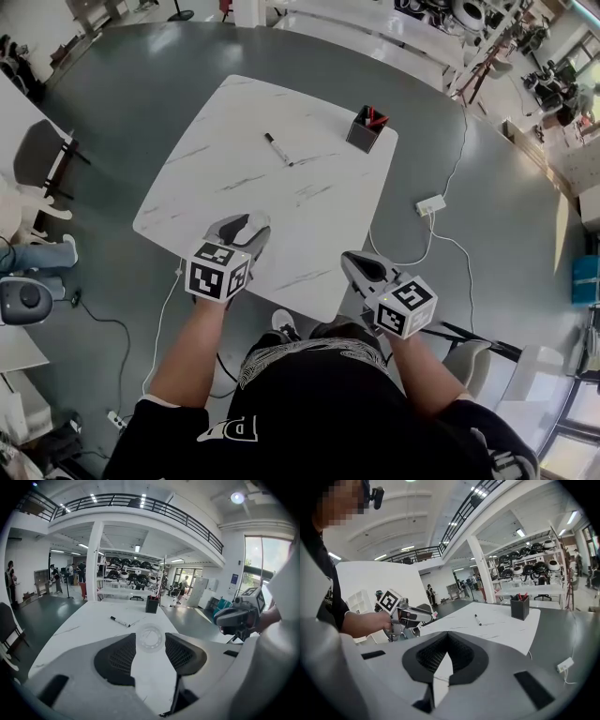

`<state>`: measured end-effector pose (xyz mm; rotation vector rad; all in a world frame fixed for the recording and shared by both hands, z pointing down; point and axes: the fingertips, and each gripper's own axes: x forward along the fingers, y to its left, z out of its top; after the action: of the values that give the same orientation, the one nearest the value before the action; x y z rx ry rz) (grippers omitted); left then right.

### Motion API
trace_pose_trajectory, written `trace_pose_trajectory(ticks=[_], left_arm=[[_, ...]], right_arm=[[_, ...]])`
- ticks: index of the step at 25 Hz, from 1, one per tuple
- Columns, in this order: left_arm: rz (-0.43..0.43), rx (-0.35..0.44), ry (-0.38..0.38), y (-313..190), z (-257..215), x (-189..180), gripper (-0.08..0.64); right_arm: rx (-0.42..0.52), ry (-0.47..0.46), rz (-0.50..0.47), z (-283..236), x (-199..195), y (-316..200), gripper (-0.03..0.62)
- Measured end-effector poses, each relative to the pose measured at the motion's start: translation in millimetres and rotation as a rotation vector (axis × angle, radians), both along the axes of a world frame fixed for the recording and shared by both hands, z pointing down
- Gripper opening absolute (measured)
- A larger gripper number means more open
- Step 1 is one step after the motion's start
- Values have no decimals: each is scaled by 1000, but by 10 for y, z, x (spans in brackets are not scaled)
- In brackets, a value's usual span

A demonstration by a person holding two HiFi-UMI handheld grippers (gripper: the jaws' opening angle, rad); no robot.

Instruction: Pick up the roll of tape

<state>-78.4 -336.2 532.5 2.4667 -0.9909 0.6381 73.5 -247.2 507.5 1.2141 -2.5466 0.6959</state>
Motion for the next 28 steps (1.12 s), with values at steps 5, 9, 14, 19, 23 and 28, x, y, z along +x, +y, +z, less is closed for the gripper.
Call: trace_pose_trajectory(ticks=[5,9,14,19,23,28], left_arm=[[35,25,34,268,-200,-71,209],[53,40,58,467,-333,-91,209],[53,68,89,661,-497,-62,208],[17,90,115,831,-625,-19,209],[-27,96,123,975,-682,76,207],[-79,95,122,1202,-737,395,208]], right_arm=[[16,2,2,-92,-128,176,3],[35,7,-9,-167,-214,275,3],[57,15,-18,-250,-224,265,3],[84,-3,-59,-363,-222,222,3],[117,-6,-126,-457,-178,233,3],[126,-12,-209,-517,80,398,3]])
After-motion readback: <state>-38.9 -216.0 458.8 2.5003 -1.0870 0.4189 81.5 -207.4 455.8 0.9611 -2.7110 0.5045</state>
